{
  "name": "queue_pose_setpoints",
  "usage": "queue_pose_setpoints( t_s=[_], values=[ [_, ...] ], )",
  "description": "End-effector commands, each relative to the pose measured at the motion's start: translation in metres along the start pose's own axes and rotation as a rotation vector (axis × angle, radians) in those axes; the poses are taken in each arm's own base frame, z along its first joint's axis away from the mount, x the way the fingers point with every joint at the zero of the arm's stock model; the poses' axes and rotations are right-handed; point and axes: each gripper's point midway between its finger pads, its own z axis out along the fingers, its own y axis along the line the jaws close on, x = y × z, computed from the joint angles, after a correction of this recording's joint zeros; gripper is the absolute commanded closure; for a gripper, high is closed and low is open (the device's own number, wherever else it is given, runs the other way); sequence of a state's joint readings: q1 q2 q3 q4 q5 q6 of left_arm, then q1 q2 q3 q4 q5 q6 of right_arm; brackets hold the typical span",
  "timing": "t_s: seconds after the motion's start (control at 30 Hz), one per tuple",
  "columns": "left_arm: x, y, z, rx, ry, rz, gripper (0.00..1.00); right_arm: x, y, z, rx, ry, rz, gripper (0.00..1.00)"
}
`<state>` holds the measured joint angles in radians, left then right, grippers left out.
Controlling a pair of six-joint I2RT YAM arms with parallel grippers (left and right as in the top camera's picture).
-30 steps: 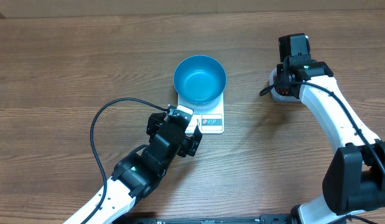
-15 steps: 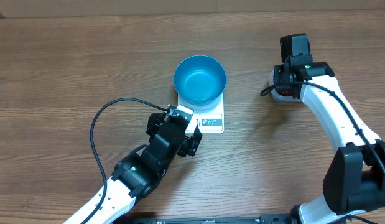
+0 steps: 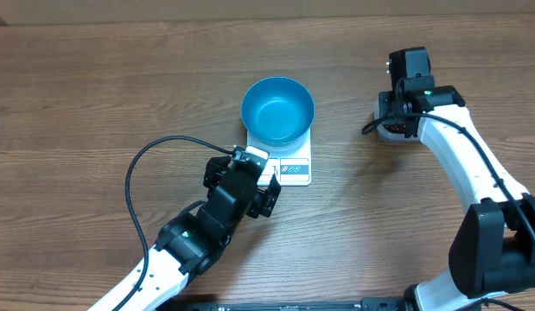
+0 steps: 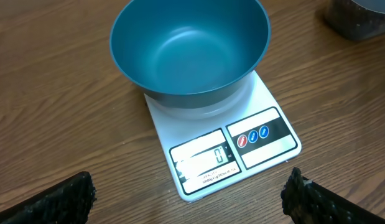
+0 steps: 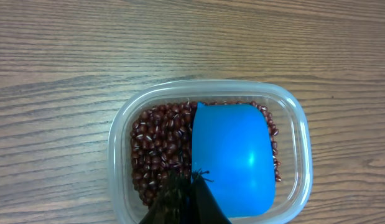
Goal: Scoop item into bowl and weigh 150g on scale
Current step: 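Drag the scoop through the beans to fill it, right gripper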
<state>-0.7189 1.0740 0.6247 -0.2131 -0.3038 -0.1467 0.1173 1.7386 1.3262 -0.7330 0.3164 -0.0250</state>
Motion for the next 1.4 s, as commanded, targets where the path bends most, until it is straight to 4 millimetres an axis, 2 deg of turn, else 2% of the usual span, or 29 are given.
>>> queue_pose_setpoints(
  t_s=[0.0, 0.23, 0.5, 0.67, 0.83, 1.07, 1.37],
  values=[
    [0.004, 0.005, 0.002, -0.024, 0.01, 0.019, 0.0, -0.008, 0.009, -0.003, -0.061, -0.016, 0.031, 0.96],
    [0.004, 0.005, 0.002, -0.024, 0.01, 0.019, 0.01, -0.012, 0.002, -0.006, -0.098, -0.025, 0.1, 0.96],
    [0.004, 0.005, 0.002, -0.024, 0.01, 0.02, 0.01, -0.01, -0.014, -0.002, -0.265, -0.003, 0.226, 0.96],
    [0.004, 0.005, 0.002, -0.024, 0.011, 0.02, 0.0, -0.009, -0.018, -0.004, -0.398, 0.005, 0.286, 0.96],
    [0.004, 0.005, 0.002, -0.024, 0.01, 0.019, 0.0, -0.004, -0.024, -0.004, -0.418, 0.023, 0.299, 0.96],
    [0.004, 0.005, 0.002, -0.024, 0.01, 0.019, 0.0, 0.003, -0.022, -0.004, -0.42, 0.047, 0.292, 0.96],
    [0.004, 0.005, 0.002, -0.024, 0.011, 0.02, 0.01, 0.001, -0.007, -0.012, -0.521, 0.056, 0.32, 0.96]
  ],
)
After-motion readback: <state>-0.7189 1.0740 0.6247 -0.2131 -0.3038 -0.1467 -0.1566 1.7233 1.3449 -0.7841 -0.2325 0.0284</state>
